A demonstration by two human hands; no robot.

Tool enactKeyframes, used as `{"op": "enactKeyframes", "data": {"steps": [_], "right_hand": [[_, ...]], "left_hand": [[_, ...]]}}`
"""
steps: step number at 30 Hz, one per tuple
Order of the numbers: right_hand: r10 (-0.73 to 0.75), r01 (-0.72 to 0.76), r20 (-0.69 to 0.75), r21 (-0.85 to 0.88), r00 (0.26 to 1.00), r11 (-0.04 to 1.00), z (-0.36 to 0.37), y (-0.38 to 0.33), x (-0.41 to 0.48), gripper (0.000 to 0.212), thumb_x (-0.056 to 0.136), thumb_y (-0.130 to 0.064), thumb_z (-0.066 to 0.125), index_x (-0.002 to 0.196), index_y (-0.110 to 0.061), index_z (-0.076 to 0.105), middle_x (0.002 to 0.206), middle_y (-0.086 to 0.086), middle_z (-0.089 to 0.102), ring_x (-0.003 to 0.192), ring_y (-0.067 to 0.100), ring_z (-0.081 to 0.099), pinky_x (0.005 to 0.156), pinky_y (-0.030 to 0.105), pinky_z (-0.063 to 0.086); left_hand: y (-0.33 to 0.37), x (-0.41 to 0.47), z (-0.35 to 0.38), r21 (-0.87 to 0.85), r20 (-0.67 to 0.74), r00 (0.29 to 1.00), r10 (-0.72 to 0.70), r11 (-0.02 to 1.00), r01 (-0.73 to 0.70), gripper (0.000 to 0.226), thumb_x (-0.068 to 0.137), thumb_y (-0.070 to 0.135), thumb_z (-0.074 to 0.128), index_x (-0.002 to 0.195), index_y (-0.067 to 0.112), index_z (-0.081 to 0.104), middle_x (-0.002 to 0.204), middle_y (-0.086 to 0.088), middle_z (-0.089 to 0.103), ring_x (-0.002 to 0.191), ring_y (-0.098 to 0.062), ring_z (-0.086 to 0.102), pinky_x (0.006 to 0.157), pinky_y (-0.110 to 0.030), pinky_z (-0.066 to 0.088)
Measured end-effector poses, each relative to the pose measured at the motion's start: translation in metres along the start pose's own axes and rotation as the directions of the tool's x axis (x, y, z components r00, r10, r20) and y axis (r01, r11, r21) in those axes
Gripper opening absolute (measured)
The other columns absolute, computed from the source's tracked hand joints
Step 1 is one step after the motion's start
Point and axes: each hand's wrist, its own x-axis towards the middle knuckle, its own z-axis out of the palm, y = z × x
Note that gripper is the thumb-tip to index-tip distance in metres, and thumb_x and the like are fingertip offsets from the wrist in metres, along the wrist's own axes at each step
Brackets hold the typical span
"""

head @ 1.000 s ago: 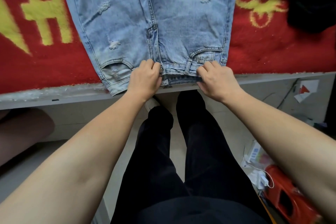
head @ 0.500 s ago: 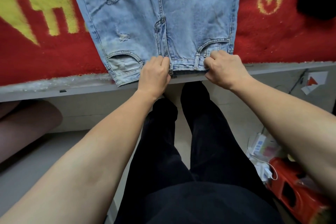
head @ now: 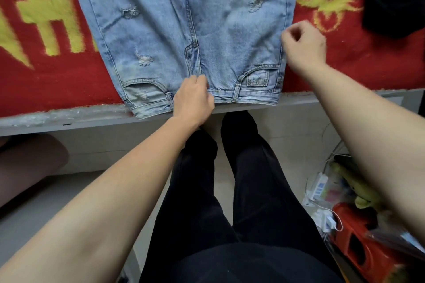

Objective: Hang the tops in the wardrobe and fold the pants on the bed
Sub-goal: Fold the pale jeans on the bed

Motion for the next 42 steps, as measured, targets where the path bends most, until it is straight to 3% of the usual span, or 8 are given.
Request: {"op": "enactKeyframes", "data": {"steps": [3, 9, 14, 17, 23, 29, 34, 42], "right_hand": [[0.115, -0.110, -0.015, 0.197, 0.993, 0.974, -0.006, 0.002, 0.031, 0.042, 0.088, -0.048, 0.063, 0.117, -0.018, 0.063, 0.093, -0.012, 0.061, 0.090, 0.005, 0.056, 0.084, 0.017, 0.040], [0.047, -0.066, 0.084, 0.236, 0.995, 0.970, -0.011, -0.003, 0.077, 0.042, 0.086, -0.053, 0.064, 0.113, -0.022, 0.067, 0.101, -0.001, 0.068, 0.090, 0.015, 0.063, 0.093, 0.038, 0.052], [0.086, -0.129, 0.177, 0.249, 0.980, 0.960, -0.017, -0.004, 0.099, 0.016, 0.087, -0.039, 0.067, 0.087, -0.024, 0.071, 0.086, -0.007, 0.067, 0.075, 0.007, 0.059, 0.077, 0.030, 0.054], [0.143, -0.227, 0.259, 0.331, 0.955, 0.916, -0.018, -0.008, 0.106, 0.023, 0.090, -0.045, 0.065, 0.083, -0.022, 0.063, 0.076, -0.008, 0.060, 0.063, 0.006, 0.054, 0.059, 0.022, 0.047], [0.114, -0.252, 0.319, 0.431, 0.941, 0.866, -0.032, -0.030, 0.113, 0.015, 0.095, -0.042, 0.063, 0.093, -0.027, 0.064, 0.092, -0.010, 0.066, 0.082, 0.008, 0.063, 0.071, 0.024, 0.053], [0.039, -0.161, 0.242, 0.509, 0.969, 0.846, -0.045, -0.078, 0.104, 0.012, 0.092, -0.015, 0.064, 0.095, -0.021, 0.073, 0.083, -0.011, 0.070, 0.062, -0.004, 0.059, 0.055, 0.014, 0.046], [-0.101, -0.120, 0.339, 0.572, 0.935, 0.812, -0.028, -0.158, 0.076, 0.010, 0.092, -0.016, 0.067, 0.087, -0.024, 0.071, 0.071, -0.010, 0.064, 0.051, 0.000, 0.051, 0.047, 0.015, 0.036], [-0.270, -0.043, 0.376, 0.647, 0.886, 0.762, 0.074, -0.285, 0.023, 0.011, 0.095, -0.003, 0.062, 0.098, -0.004, 0.072, 0.069, 0.001, 0.057, 0.042, 0.000, 0.040, 0.045, 0.016, 0.034]], "left_hand": [[0.027, 0.012, 0.002, -0.154, -0.026, 0.998, 0.064, 0.986, -0.067, 0.015, 0.090, 0.017, 0.055, 0.101, 0.008, 0.061, 0.102, -0.012, 0.062, 0.102, -0.032, 0.054, 0.081, -0.043, 0.044], [0.101, 0.038, 0.021, -0.323, 0.058, 0.993, 0.104, 0.943, -0.080, 0.018, 0.092, 0.034, 0.060, 0.098, 0.018, 0.067, 0.100, -0.005, 0.061, 0.104, -0.026, 0.055, 0.084, -0.040, 0.046], [0.135, 0.066, 0.038, -0.171, 0.162, 0.987, 0.005, 0.985, 0.023, 0.046, 0.080, 0.066, 0.064, 0.097, 0.024, 0.072, 0.113, -0.005, 0.056, 0.115, -0.027, 0.047, 0.094, -0.040, 0.047], [0.144, 0.077, 0.042, -0.077, 0.171, 0.983, -0.072, 0.993, 0.086, 0.045, 0.077, 0.059, 0.070, 0.101, 0.020, 0.072, 0.119, -0.006, 0.055, 0.118, -0.028, 0.045, 0.094, -0.042, 0.047], [0.146, 0.078, 0.030, -0.180, 0.289, 0.951, -0.112, 0.969, 0.169, 0.026, 0.073, 0.041, 0.070, 0.087, 0.019, 0.070, 0.108, -0.003, 0.058, 0.109, -0.025, 0.049, 0.091, -0.037, 0.048], [0.107, 0.056, -0.015, -0.539, 0.422, 0.894, -0.149, 0.752, 0.380, 0.022, 0.072, 0.019, 0.075, 0.063, 0.018, 0.055, 0.058, 0.007, 0.050, 0.056, -0.011, 0.044, 0.058, -0.023, 0.040], [0.044, 0.030, -0.059, -0.681, 0.379, 0.904, -0.196, 0.603, 0.416, 0.026, 0.078, 0.008, 0.070, 0.065, 0.016, 0.050, 0.062, -0.003, 0.048, 0.049, -0.009, 0.037, 0.046, -0.021, 0.032], [-0.095, 0.002, -0.098, -0.786, 0.270, 0.854, -0.445, 0.411, 0.463, 0.024, 0.062, 0.023, 0.052, 0.070, 0.002, 0.057, 0.064, -0.001, 0.048, 0.060, -0.013, 0.042, 0.058, -0.029, 0.032]]}}
